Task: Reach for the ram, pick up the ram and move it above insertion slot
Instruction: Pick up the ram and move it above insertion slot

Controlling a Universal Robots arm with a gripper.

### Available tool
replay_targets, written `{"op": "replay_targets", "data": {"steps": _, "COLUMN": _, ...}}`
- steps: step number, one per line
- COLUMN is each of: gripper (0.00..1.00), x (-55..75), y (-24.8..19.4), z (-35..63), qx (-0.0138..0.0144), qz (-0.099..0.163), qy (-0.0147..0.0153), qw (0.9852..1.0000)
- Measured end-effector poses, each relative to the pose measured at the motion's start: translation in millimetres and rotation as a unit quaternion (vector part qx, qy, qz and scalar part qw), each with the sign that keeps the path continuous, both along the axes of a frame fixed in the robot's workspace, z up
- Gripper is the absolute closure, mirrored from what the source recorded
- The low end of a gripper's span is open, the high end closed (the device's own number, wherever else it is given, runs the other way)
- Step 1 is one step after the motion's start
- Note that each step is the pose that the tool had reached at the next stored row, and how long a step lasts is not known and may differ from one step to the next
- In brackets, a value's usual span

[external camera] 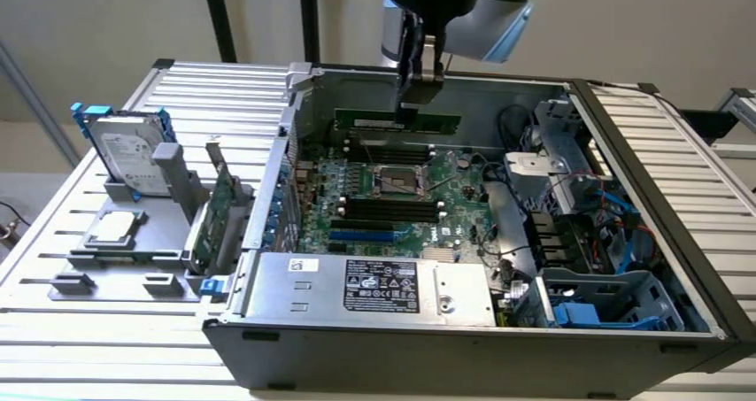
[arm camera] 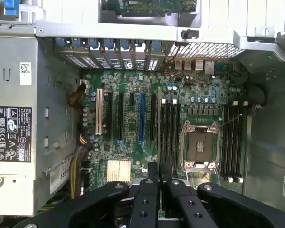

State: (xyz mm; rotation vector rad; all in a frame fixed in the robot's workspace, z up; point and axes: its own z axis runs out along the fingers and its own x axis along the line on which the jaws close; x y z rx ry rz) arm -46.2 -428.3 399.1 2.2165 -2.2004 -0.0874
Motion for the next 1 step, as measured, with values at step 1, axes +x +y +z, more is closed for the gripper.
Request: {"op": "replay_targets", "data": {"steps": 1, "gripper": 0.87, "x": 0.0, "y": 0.0, "z": 0.0, "qx": 0.0, "qz": 0.0, "qy": 0.0, "qw": 1.0}}
